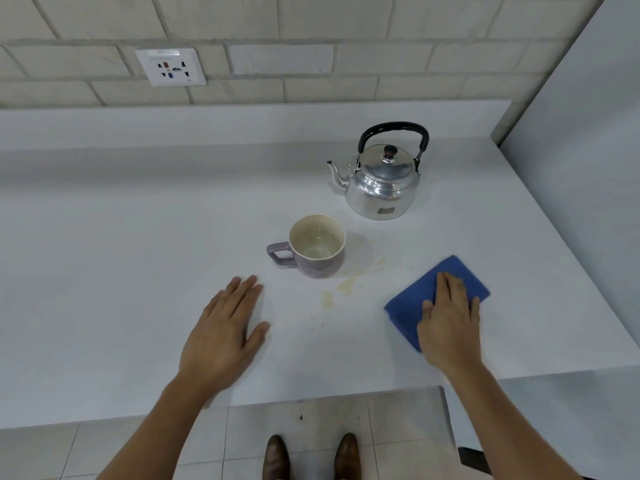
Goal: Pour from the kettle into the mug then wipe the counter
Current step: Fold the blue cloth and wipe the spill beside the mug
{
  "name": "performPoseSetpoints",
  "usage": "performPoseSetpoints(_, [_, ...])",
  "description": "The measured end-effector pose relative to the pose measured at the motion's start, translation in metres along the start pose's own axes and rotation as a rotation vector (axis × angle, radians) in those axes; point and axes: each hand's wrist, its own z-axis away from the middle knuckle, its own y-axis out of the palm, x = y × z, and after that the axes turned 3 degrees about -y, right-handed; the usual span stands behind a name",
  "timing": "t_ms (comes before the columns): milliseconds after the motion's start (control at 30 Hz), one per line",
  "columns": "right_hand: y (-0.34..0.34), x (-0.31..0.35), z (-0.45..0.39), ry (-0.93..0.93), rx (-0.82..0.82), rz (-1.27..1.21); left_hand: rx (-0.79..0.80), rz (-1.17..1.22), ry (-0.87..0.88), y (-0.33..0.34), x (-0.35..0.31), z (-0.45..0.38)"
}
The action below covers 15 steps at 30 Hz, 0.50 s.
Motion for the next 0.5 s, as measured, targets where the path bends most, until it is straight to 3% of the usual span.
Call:
performPoseSetpoints(100, [0.008,0.010,-0.045,0.003,0.028,-0.017,0.000,-0.006,-0.003,0.001,0.000,0.000])
performPoseSetpoints(233, [0.021,0.044,-0.077,-0.246,0.067,0.030,0.005,-0.010,-0.011,0.000,-0.001,0.000])
performPoseSetpoints(400, [0.027,0.051,-0.052,-0.591,0.130,0.017,0.005,-0.008,-0.009,0.001,-0.001,0.001])
performPoseSetpoints(500, [0.020,0.019,-0.025,-0.663,0.159,-0.013,0.001,-0.012,-0.007,0.001,-0.001,0.001])
